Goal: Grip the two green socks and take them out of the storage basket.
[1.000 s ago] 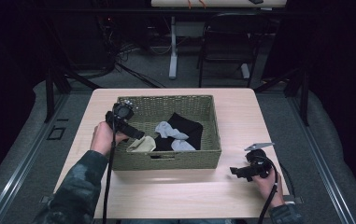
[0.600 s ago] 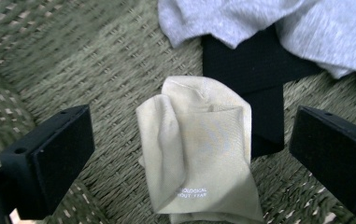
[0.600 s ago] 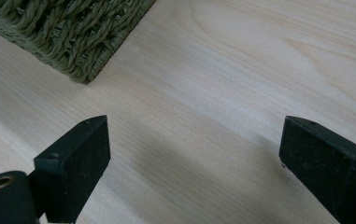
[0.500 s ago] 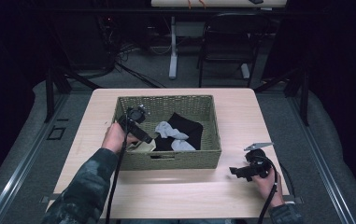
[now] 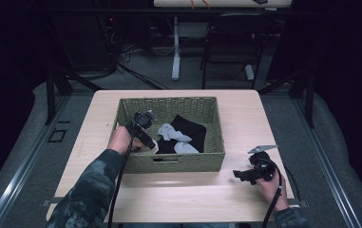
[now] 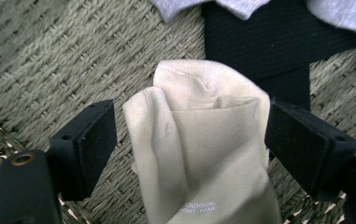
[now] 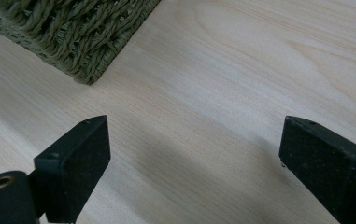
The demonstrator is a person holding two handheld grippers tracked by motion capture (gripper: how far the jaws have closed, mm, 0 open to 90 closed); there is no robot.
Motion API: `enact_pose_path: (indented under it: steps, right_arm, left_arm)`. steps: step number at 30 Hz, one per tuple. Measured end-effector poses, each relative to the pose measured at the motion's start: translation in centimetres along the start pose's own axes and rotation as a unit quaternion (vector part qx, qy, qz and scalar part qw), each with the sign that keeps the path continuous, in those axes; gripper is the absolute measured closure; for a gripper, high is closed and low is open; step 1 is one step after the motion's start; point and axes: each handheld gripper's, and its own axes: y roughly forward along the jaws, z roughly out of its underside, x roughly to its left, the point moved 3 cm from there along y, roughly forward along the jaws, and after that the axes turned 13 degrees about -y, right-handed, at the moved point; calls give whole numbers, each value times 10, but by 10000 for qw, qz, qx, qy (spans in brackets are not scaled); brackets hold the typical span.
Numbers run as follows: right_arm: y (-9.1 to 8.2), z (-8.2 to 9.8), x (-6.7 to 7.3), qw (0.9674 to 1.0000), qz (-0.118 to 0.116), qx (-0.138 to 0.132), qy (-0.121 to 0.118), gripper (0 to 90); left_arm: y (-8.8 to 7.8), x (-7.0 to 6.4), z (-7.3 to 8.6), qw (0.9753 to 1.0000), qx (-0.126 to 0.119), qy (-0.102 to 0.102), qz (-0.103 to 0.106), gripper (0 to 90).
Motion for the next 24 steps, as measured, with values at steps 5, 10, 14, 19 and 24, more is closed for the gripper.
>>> enact_pose_path:
  steps: [5, 10, 14, 19, 24]
  right_arm:
    - [0, 0, 0, 10000, -3, 3, 5, 83]
    - [0, 0, 0, 10000, -4, 9, 2, 84]
    - [0, 0, 0, 10000, -8, 7, -2, 85]
    - [0, 0, 0, 10000, -18, -6, -1, 85]
    - [0, 0, 0, 10000, -2, -4, 7, 85]
  left_arm:
    - [8, 2, -1, 9997, 218, -30, 60, 267]
    - [13, 4, -1, 9990, 400, -106, 185, 448]
    - [9, 4, 0, 9993, 358, -43, 121, 706]
    - [5, 5, 1, 9995, 304, 6, 61, 829]
    - [-6, 5, 1, 9999, 97, 11, 62, 831]
